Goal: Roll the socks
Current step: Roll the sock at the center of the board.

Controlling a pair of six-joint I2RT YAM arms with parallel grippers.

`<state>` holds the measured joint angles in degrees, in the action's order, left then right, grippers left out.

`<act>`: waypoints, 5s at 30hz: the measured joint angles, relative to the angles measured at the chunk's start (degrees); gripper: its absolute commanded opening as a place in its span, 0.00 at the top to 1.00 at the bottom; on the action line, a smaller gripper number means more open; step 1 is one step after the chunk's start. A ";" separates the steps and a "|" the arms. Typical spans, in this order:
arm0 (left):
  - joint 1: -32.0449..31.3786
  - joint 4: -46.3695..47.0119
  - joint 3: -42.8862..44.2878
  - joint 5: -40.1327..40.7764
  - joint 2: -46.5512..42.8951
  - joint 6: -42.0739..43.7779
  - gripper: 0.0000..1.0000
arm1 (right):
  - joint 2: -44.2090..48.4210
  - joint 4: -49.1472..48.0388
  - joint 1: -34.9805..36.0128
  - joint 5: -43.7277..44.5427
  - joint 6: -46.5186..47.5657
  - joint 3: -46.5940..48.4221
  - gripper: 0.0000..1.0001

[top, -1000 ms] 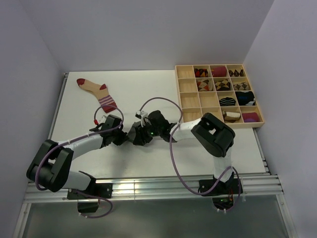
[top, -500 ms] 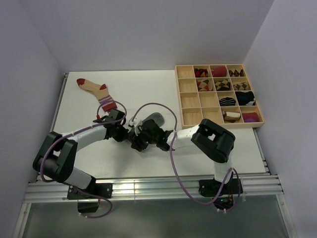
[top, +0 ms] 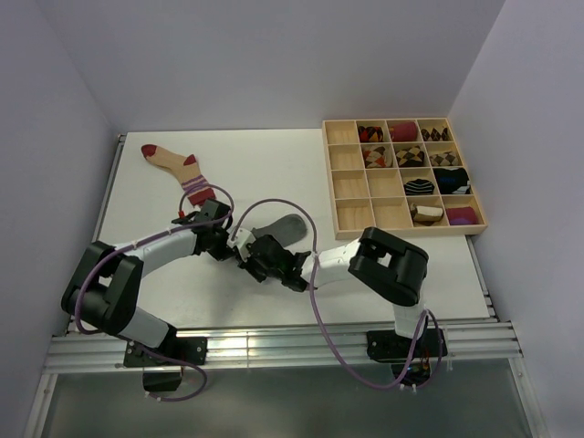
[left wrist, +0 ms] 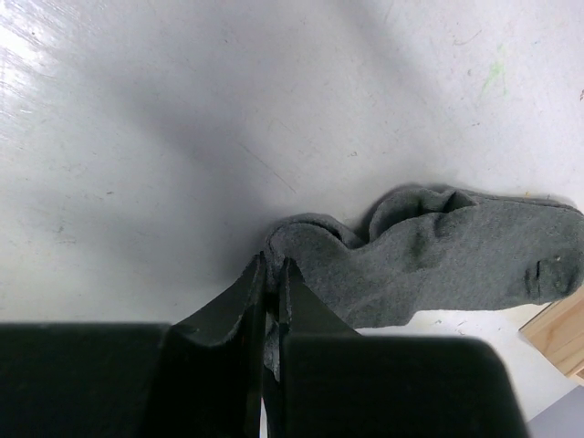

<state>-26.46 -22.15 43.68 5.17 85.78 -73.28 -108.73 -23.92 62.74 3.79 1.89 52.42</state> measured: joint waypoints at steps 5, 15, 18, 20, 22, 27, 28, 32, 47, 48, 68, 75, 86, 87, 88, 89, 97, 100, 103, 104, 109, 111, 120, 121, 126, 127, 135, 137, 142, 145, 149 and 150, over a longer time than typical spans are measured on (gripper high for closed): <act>0.37 0.02 0.00 0.02 -0.02 -0.28 0.82 | 0.00 0.22 -0.57 -1.70 -0.90 0.04 1.00; 1.66 3.61 -3.48 2.36 -8.87 -2.29 0.38 | -0.28 2.12 -12.70 -24.06 -12.79 0.85 1.00; 1.66 7.28 -6.60 2.64 -13.14 -2.21 0.37 | -1.22 1.75 -16.61 -31.67 -17.97 1.14 1.00; 1.66 10.32 -9.42 2.60 -15.98 -1.73 0.39 | -2.32 0.52 -18.69 -36.72 -22.32 1.14 1.00; 1.66 14.05 -13.07 2.21 -18.78 -0.81 0.40 | -3.74 -1.40 -20.35 -41.09 -26.71 1.14 1.00; 1.62 18.86 -18.53 1.11 -21.18 1.16 0.51 | -7.63 -6.78 -23.39 -48.35 -37.29 1.03 1.00; 1.62 19.47 -19.26 0.96 -21.22 1.68 0.51 | -8.09 -7.37 -23.82 -48.96 -38.93 1.01 1.00; 1.51 21.14 -21.75 -0.11 -21.27 2.73 0.56 | -9.70 -9.55 -25.62 -50.49 -44.50 0.50 1.00; -0.20 30.88 -19.23 -4.63 -8.44 4.63 0.57 | -11.10 -10.86 -27.39 -51.49 -51.76 -0.04 1.00; -0.22 31.67 -18.84 -4.83 -7.48 4.66 0.57 | -11.21 -10.84 -27.39 -51.52 -51.80 -0.04 1.00; -0.52 31.52 -12.02 -3.28 0.76 5.07 0.76 | -11.63 -9.01 -27.65 -51.82 -51.34 1.07 0.96; -1.46 24.02 -7.04 -0.37 2.62 5.11 0.87 | -8.96 -2.80 -27.41 -49.35 -45.29 1.97 0.67; -2.51 8.87 0.02 5.35 3.10 8.04 0.88 | 10.36 10.67 -18.36 -26.29 -22.73 1.09 0.57; -2.51 7.34 0.72 5.66 3.23 8.57 0.88 | 12.09 9.81 -16.44 -23.12 -20.17 0.17 0.57; -2.51 5.99 1.44 5.86 3.48 9.16 0.88 | 13.42 9.05 -14.67 -20.35 -17.84 -0.87 0.55; -2.51 4.85 2.19 5.95 3.82 9.49 0.88 | 14.21 8.33 -13.40 -18.40 -15.96 -1.75 0.54; -2.51 -0.70 6.73 6.19 6.25 12.72 0.87 | 13.14 3.69 -2.64 -3.23 -1.99 -7.21 0.51; -2.51 -1.53 7.19 6.12 6.54 13.27 0.88 | 11.76 2.05 -0.70 0.59 1.20 -7.19 0.50; -2.51 -1.77 7.32 6.08 6.64 13.70 0.88 | 10.27 1.14 0.46 3.15 3.78 -6.78 0.50; -2.51 -1.88 7.43 6.05 6.71 13.79 0.88 | 9.81 0.96 0.74 3.85 4.44 -6.49 0.50; -2.51 -2.16 7.48 6.05 6.73 13.97 0.88 | 7.04 0.07 1.97 6.34 7.34 -4.39 0.51; -2.51 -2.29 7.54 6.05 6.73 14.05 0.88 | 6.34 0.00 2.27 6.84 8.24 -3.80 0.51; -2.51 -2.69 7.67 6.03 6.73 14.10 0.88 | 0.76 -0.85 2.54 8.02 10.23 -0.20 0.53; -2.51 -2.69 7.67 6.03 6.73 14.10 0.88 | 0.15 -0.87 2.54 8.20 10.25 0.07 0.54; -2.51 -2.71 7.67 6.03 6.73 14.10 0.88 | -1.66 -2.32 2.54 8.98 10.40 0.48 0.65; -2.51 -2.71 7.67 6.03 6.73 14.10 0.88 | -1.86 -2.56 2.54 9.07 10.43 0.57 0.69; -2.51 -2.54 7.67 6.29 6.60 13.88 0.74 | -2.60 -3.30 0.35 6.56 7.91 0.90 1.00; -2.51 -2.58 7.65 6.36 6.14 13.57 0.67 | -2.38 -3.34 -1.16 3.65 6.38 0.90 1.00; -2.45 -2.34 5.62 6.88 1.36 11.02 0.55 | -0.92 -1.29 -7.48 -7.41 0.55 0.79 1.00; -2.08 -1.90 3.58 7.78 -2.97 8.90 0.42 | -0.66 -0.42 -11.65 -15.87 -3.56 0.76 1.00; -1.44 0.85 -0.90 8.46 -9.73 5.95 0.27 | -0.98 -0.24 -17.64 -30.16 -10.95 0.79 1.00; -1.33 2.01 -2.23 8.48 -11.45 5.42 0.26 | -1.44 -0.79 -19.06 -33.68 -13.38 0.79 1.00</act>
<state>-27.79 -20.14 41.45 13.65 74.32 -67.85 -110.17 -24.71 43.68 -29.89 -11.49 53.21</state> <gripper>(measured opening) 0.714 0.024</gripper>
